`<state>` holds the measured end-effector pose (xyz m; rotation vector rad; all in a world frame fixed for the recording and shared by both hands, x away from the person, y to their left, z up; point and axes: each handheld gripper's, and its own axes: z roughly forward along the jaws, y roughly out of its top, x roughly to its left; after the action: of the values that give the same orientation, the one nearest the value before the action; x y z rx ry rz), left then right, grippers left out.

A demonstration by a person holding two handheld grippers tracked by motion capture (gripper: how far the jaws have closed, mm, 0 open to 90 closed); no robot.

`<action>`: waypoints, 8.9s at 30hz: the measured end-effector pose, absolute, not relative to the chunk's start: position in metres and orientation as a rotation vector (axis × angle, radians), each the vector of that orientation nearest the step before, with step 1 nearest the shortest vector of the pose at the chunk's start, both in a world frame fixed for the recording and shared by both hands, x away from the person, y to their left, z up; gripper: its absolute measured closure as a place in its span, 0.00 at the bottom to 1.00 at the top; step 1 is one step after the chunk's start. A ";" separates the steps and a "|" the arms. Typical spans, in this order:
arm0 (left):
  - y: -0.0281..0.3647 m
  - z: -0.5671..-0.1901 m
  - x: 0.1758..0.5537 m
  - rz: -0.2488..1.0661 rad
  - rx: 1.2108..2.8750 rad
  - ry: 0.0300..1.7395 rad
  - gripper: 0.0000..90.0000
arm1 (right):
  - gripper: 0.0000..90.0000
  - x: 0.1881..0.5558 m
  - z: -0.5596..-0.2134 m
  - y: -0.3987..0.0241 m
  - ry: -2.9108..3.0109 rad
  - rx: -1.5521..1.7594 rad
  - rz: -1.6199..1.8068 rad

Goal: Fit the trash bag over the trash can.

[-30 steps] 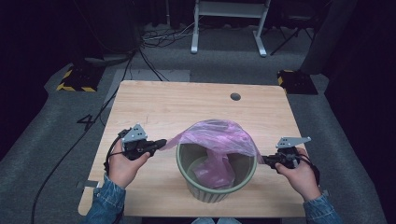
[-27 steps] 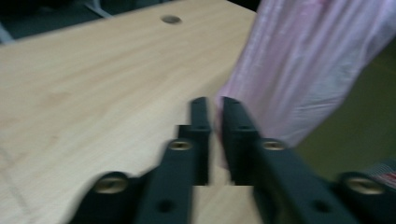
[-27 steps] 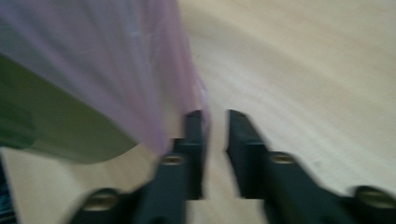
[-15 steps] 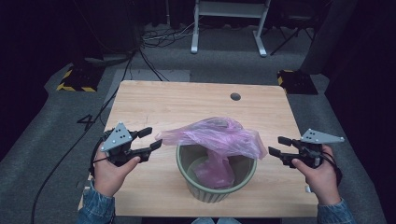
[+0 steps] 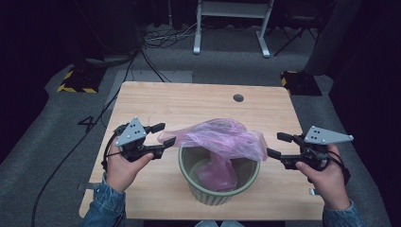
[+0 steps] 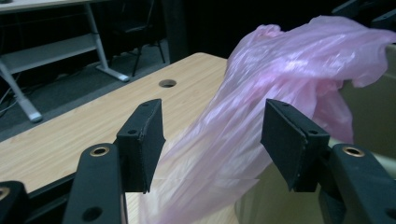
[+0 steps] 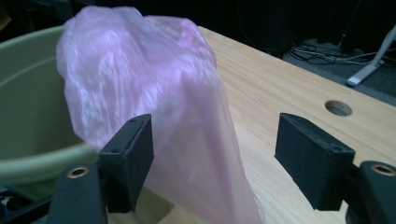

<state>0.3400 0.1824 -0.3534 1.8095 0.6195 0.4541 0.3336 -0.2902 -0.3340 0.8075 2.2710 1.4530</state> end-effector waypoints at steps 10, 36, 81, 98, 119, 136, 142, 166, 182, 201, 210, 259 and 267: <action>0.170 -0.355 0.354 0.306 1.807 0.599 0.71 | 0.63 0.351 -0.333 -0.252 2.390 0.724 1.497; 0.149 -0.341 0.348 0.418 1.882 0.525 0.35 | 0.97 0.329 -0.321 -0.245 2.377 0.592 1.484; 0.172 -0.376 0.252 0.300 1.842 0.303 0.98 | 1.00 0.243 -0.362 -0.257 2.535 0.480 1.507; 0.166 -0.404 0.254 0.251 1.972 0.300 1.00 | 1.00 0.252 -0.404 -0.249 2.677 0.555 1.364; 0.201 -0.411 0.256 0.310 1.853 0.494 0.45 | 0.42 0.253 -0.412 -0.281 2.563 0.743 1.491; 0.180 -0.422 0.296 0.241 1.935 0.503 0.18 | 0.39 0.281 -0.408 -0.266 2.470 0.715 1.467; 0.177 -0.416 0.298 0.239 1.937 0.453 0.18 | 0.98 0.292 -0.403 -0.271 2.492 0.668 1.506; 0.179 -0.355 0.297 0.277 1.829 0.400 0.27 | 0.99 0.307 -0.372 -0.281 2.386 0.733 1.446; 0.140 -0.345 0.320 0.317 1.912 0.469 0.62 | 0.99 0.312 -0.369 -0.276 2.389 0.724 1.440; 0.160 -0.341 0.349 0.468 1.914 0.586 1.00 | 1.00 0.337 -0.379 -0.285 2.408 0.814 1.454; 0.163 -0.366 0.374 0.450 1.935 0.663 1.00 | 1.00 0.370 -0.419 -0.283 2.479 0.948 1.398; 0.152 -0.397 0.280 0.259 1.958 0.407 0.31 | 1.00 0.289 -0.391 -0.258 2.586 0.509 1.412; 0.157 -0.392 0.278 0.310 1.991 0.420 1.00 | 1.00 0.286 -0.390 -0.263 2.576 0.521 1.424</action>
<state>0.2785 0.1566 -0.3921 1.9908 0.4205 0.3101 0.2859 -0.2630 -0.3901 0.5212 2.5756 1.4237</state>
